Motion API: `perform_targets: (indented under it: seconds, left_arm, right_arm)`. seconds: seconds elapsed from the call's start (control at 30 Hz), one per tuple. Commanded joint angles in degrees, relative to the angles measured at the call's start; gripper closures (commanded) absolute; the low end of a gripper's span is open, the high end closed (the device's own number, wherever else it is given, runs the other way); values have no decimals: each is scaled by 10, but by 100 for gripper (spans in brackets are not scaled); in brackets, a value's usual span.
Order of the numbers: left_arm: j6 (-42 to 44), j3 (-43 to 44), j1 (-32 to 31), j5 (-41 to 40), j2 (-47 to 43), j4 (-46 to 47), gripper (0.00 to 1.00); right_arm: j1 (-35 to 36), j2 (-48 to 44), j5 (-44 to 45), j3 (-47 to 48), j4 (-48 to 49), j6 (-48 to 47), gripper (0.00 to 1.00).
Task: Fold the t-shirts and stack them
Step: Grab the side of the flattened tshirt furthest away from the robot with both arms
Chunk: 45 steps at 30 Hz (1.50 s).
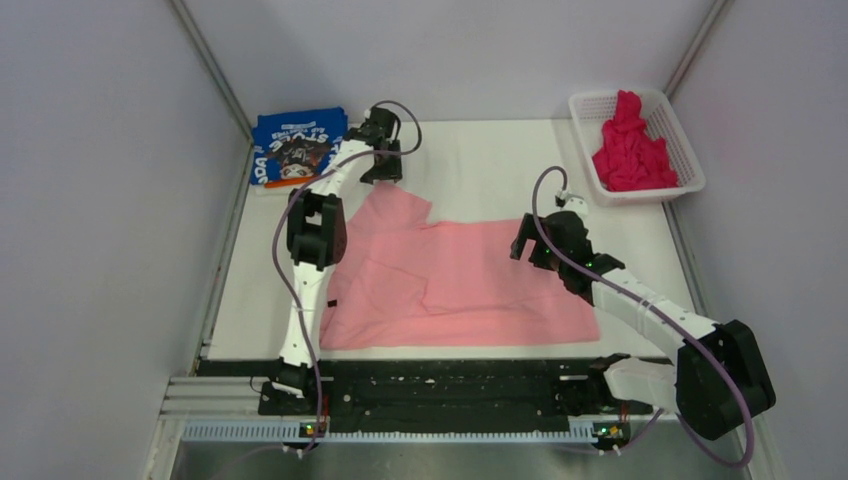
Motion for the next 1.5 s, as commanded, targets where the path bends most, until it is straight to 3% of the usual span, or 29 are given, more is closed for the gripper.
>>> perform_targets:
  seconds: [0.0, 0.17, 0.33, 0.53, 0.63, 0.77, 1.03, 1.27, 1.47]
  left_arm:
    - [13, -2, 0, -30, -11, 9, 36]
    - [19, -4, 0, -26, -3, 8, 42]
    - [25, -5, 0, -12, 1, 5, 58]
    - [22, -18, 0, -17, 3, 5, 61]
    - [16, -28, 0, -8, 1, 2, 70]
    - [11, -41, 0, -23, -8, 11, 99]
    - [20, -90, -1, 16, -82, 65, 100]
    - [4, -215, -8, 20, -190, 125, 100]
    - [-11, -283, -14, 29, -254, 134, 100]
  right_arm:
    - [-5, 4, -5, 15, 21, -6, 1]
    - [-4, 1, 6, 15, 21, -8, 1]
    - [-5, 5, 9, 19, 20, -11, 1]
    - [-10, 6, 35, 15, 32, 1, 1]
    - [-16, 15, 46, 25, 35, 10, 1]
    - [-22, 31, 62, 44, 36, 15, 1]
    - [-73, 130, 113, 162, -42, 9, 4]
    - [-92, 317, 193, 356, -162, -26, 10]
    - [-112, 434, 209, 464, -188, -49, 15]
